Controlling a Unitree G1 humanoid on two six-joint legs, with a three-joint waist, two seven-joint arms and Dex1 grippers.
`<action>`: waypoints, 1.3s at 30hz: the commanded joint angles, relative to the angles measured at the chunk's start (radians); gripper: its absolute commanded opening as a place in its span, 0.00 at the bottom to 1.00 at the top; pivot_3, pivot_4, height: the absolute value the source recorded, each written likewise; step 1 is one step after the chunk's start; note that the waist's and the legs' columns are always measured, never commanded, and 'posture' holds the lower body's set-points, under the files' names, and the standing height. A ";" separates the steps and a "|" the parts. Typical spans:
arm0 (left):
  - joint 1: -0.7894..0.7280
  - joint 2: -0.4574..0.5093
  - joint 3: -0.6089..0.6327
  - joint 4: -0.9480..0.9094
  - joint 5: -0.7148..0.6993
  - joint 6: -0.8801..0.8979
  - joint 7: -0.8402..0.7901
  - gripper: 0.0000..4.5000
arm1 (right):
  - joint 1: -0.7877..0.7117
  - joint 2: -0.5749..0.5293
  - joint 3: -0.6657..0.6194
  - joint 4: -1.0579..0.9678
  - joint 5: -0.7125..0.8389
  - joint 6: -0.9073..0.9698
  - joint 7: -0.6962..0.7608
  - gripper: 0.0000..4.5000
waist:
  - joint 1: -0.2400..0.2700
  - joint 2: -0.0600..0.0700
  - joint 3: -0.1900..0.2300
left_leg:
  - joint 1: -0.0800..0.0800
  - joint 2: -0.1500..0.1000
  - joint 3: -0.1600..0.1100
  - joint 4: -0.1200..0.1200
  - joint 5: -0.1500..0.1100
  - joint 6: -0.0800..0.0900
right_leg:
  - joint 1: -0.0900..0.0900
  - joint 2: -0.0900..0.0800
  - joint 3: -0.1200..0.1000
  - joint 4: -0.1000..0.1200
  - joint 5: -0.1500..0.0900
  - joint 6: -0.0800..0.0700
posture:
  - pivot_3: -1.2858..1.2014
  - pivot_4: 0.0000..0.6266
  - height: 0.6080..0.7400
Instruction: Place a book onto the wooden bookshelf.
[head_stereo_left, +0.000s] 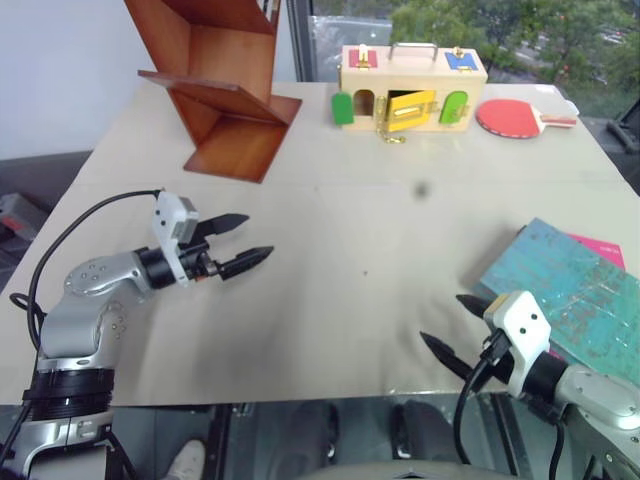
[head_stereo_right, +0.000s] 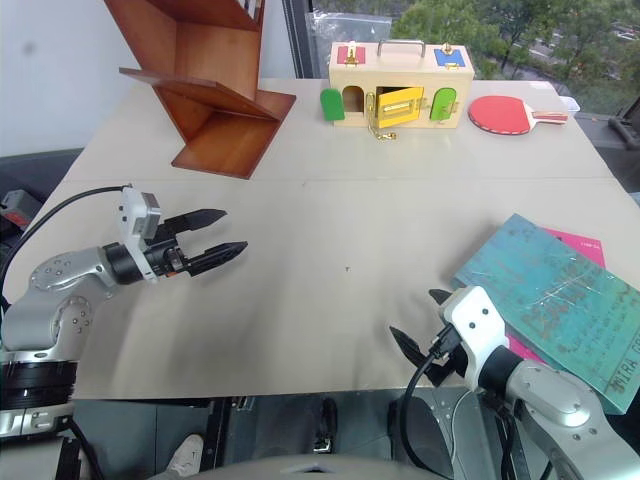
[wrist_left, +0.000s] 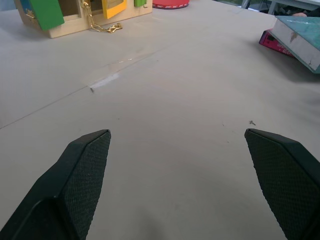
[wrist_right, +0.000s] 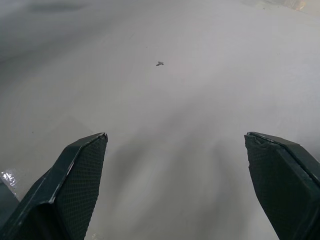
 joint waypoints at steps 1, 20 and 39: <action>-0.029 0.005 0.013 -0.012 -0.028 0.003 -0.029 1.00 | -0.024 0.000 0.000 -0.003 0.004 -0.007 -0.018 1.00 | 0.000 0.000 0.000 | 0.000 0.000 0.000 0.000 0.000 0.000 | 0.000 0.000 0.000 0.000 0.000 0.000 | 0.52 0.24 1.00; -0.131 -0.077 -0.221 -0.195 -0.085 -0.008 -0.267 1.00 | 0.028 -0.263 -0.776 0.324 0.042 0.080 0.076 0.01 | 0.026 0.001 0.001 | -0.001 -0.002 0.000 0.000 0.000 0.001 | 0.001 0.001 -0.001 0.000 0.000 -0.001 | 0.52 0.24 1.00; -0.256 -0.153 -0.273 -0.062 -0.015 -0.083 -0.323 1.00 | -0.020 -0.318 -0.884 0.907 -0.028 0.080 0.174 0.01 | 0.005 0.002 0.001 | 0.002 0.000 0.006 0.001 -0.004 0.007 | 0.002 0.010 0.003 -0.001 -0.001 0.001 | 0.52 0.24 1.00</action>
